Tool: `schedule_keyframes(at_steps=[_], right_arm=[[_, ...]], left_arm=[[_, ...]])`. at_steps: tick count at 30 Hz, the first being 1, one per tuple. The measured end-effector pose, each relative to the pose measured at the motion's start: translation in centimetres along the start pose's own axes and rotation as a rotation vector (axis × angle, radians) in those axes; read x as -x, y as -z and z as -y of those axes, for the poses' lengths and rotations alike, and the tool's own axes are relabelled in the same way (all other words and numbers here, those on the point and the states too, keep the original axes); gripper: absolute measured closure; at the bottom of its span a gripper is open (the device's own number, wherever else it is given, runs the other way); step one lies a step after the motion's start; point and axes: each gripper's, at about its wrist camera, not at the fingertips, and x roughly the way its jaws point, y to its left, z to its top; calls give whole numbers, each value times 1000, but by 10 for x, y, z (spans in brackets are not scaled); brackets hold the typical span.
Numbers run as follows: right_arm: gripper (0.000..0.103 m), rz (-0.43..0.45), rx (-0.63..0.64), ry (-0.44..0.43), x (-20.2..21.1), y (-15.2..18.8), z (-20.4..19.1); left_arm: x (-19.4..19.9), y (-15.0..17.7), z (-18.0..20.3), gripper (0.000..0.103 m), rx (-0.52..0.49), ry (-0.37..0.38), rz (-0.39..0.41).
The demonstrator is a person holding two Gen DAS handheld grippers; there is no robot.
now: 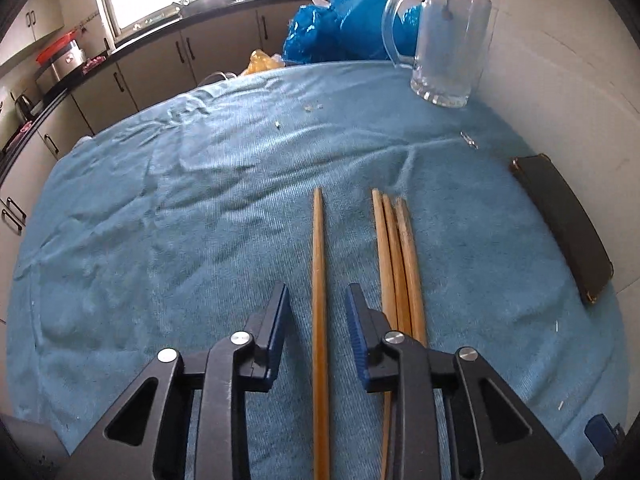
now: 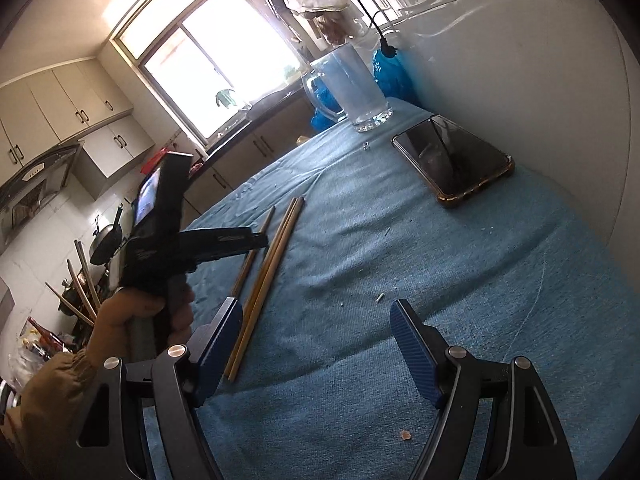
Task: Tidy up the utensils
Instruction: 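Grasp another chopstick with the left tool while the right tool approaches the chopsticks, then close the right tool on a wooden chopstick while the left tool holds its chopstick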
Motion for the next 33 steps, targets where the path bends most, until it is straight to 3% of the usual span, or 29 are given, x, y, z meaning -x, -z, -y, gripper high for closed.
schedule_keyframes(at_steps=[2, 8, 12, 17, 18, 20, 22, 23, 30, 33], right_arm=[[23, -4, -2, 6, -2, -1, 1], [23, -29, 5, 43, -6, -1, 0], [23, -54, 44, 96, -6, -1, -7], [23, -131, 163, 61, -11, -12, -44], [27, -154, 194, 48, -18, -18, -53], [45, -195, 229, 59, -37, -27, -64], [72, -216, 279, 104, -62, -35, -72], [77, -234, 294, 123, -76, -38, -74], [83, -319, 271, 219, -143, -48, -69], [86, -309, 295, 247, -155, -54, -79]], left_arm=[[0, 0, -2, 96, 18, 4, -12], [16, 23, -23, 96, 91, 41, -42], [45, 62, -46, 96, 128, 51, -31], [64, 107, -81, 96, 219, 81, 20], [66, 112, -86, 96, 238, 107, 42], [69, 119, -95, 96, 266, 136, 64], [71, 127, -101, 96, 278, 154, 104], [72, 131, -102, 95, 271, 156, 134], [69, 137, -122, 95, 362, 265, 150], [69, 137, -120, 95, 358, 262, 152]])
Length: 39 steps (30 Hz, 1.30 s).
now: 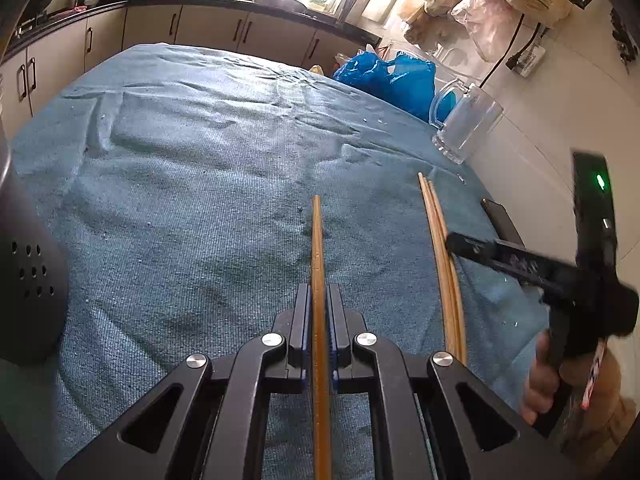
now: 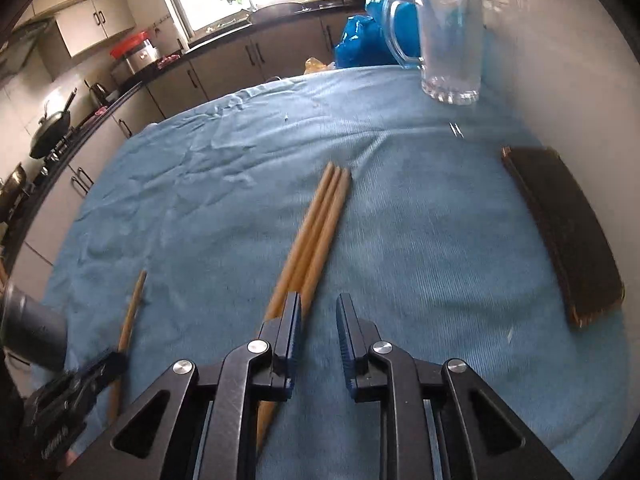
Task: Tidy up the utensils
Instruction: 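Close the right tool on a wooden chopstick while the left tool holds its chopstick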
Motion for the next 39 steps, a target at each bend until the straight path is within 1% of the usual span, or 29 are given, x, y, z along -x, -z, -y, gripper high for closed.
schedule_keyframes(at_steps=[2, 4, 6, 9, 11, 12, 14, 16, 19, 22, 26, 27, 29, 30, 31, 33, 34, 36, 39], right_arm=[[88, -7, -1, 4, -5, -5, -8], [88, -9, 13, 46, -8, -10, -17], [89, -14, -10, 70, -10, -14, -15], [88, -18, -79, 79, -6, -11, 5], [88, -32, -111, 115, 1, -4, 20], [87, -37, -122, 142, 8, 1, 29], [83, -52, -138, 160, 18, 10, 42], [75, -54, -154, 162, 29, 19, 55], [75, -23, -169, 191, 44, 25, 68], [75, -10, -150, 185, 47, 24, 71], [75, -37, -106, 166, 34, 23, 62], [75, -27, -100, 159, 31, 22, 59], [75, -16, -86, 182, 28, 18, 54], [77, -18, -99, 197, 26, 14, 55], [83, -20, -121, 201, 25, 13, 58], [84, -31, -151, 209, 24, 13, 64], [90, -40, -154, 216, 23, 15, 66], [90, -32, -137, 249, 25, 20, 69], [90, -67, -105, 261, 33, 30, 66]], left_arm=[[-1, 0, 0, 95, -1, -1, 0], [0, 2, 2, 95, -3, -4, 0], [0, 3, 1, 95, 2, 3, 1], [-2, 2, 2, 95, -2, 3, -2], [-2, 1, 2, 95, -8, -4, -3], [-2, 1, 2, 95, -9, -6, -4], [-2, 1, 2, 95, -12, -8, -4], [-2, 0, 2, 95, -11, -8, -5], [-2, 1, 2, 95, -11, -8, -4], [-2, 1, 2, 95, -13, -9, -4], [-2, 1, 2, 95, -11, -8, -4], [-2, 1, 3, 95, -11, -8, -4], [-2, 1, 2, 95, -11, -8, -4], [-2, 1, 2, 95, -11, -8, -4], [-2, 1, 2, 95, -10, -7, -4], [-2, 1, 3, 95, -10, -7, -4], [-2, 1, 3, 95, -10, -7, -4], [-2, 1, 4, 95, -11, -7, -4], [-3, 1, 3, 95, -7, 0, -6]])
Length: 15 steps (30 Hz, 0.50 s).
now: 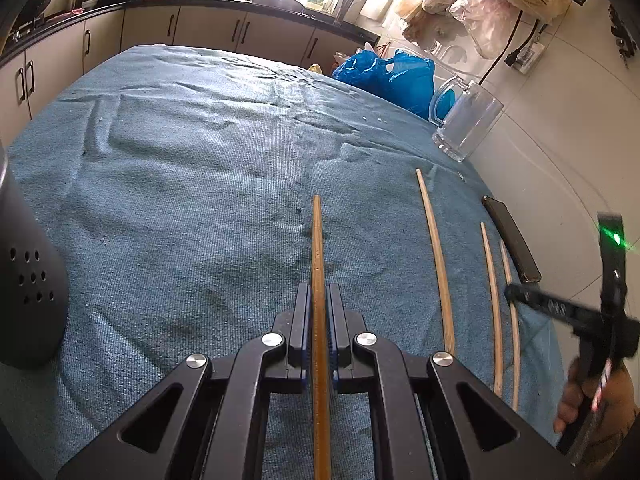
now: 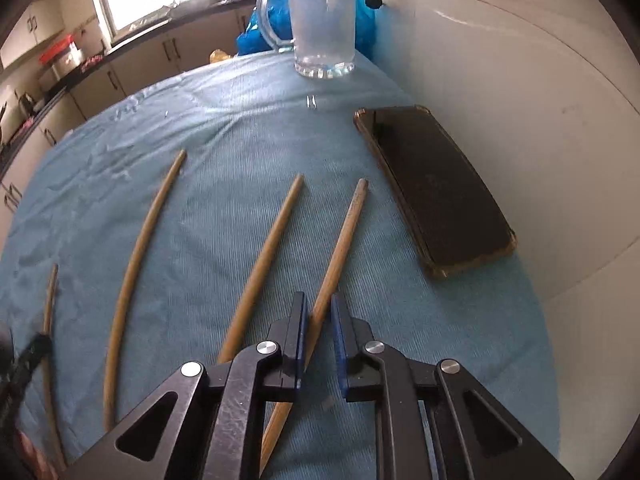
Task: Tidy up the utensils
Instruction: 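Close the right tool on a wooden chopstick while the left tool holds its chopstick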
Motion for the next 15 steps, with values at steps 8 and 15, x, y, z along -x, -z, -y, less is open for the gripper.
schedule_keyframes(at_steps=[8, 15], right_arm=[[87, -150, 148, -85, 42, 67, 2], [56, -145, 160, -167, 54, 83, 15]], left_arm=[[2, 0, -7, 96, 20, 51, -25], [11, 5, -13, 96, 66, 97, -108]])
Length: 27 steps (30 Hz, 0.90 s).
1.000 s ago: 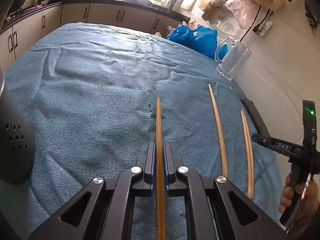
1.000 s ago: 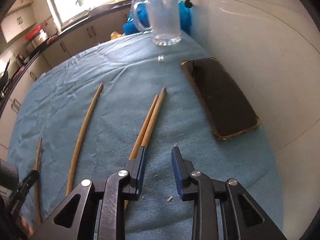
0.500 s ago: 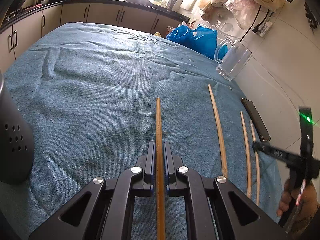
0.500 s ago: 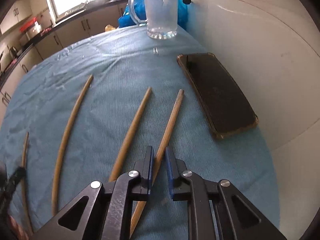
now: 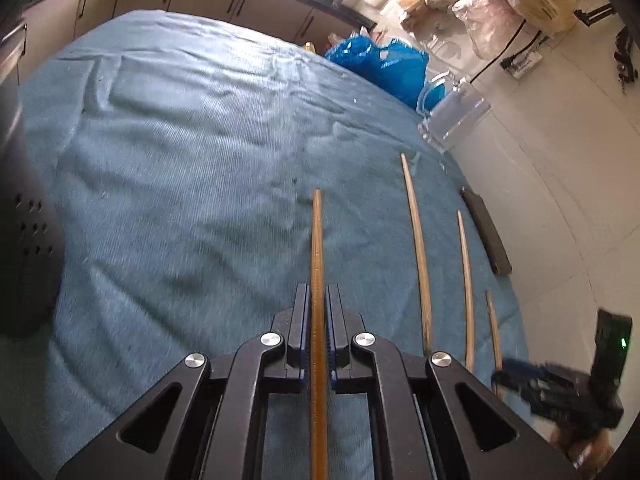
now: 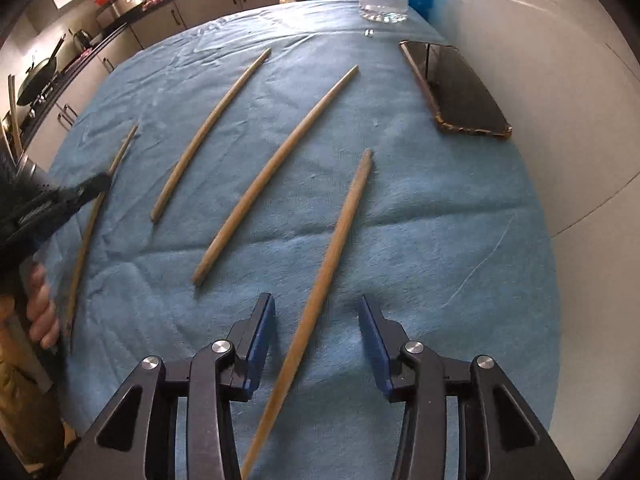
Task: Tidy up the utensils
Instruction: 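Close the right tool on a wooden chopstick while the left tool holds its chopstick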
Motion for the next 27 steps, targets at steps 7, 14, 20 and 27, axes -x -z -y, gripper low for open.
schedule_keyframes(at_steps=[7, 14, 20, 27], right_arm=[[63, 15, 33, 12, -11, -25, 10], [66, -39, 65, 70, -24, -60, 11], [66, -105, 54, 66, -34, -88, 15], [81, -190, 62, 74, -44, -112, 5]], left_arm=[[5, -12, 22, 96, -48, -141, -31], [-28, -35, 31, 96, -64, -265, -77], [-39, -46, 41, 96, -103, -333, -98], [-45, -52, 48, 96, -150, -375, -149]])
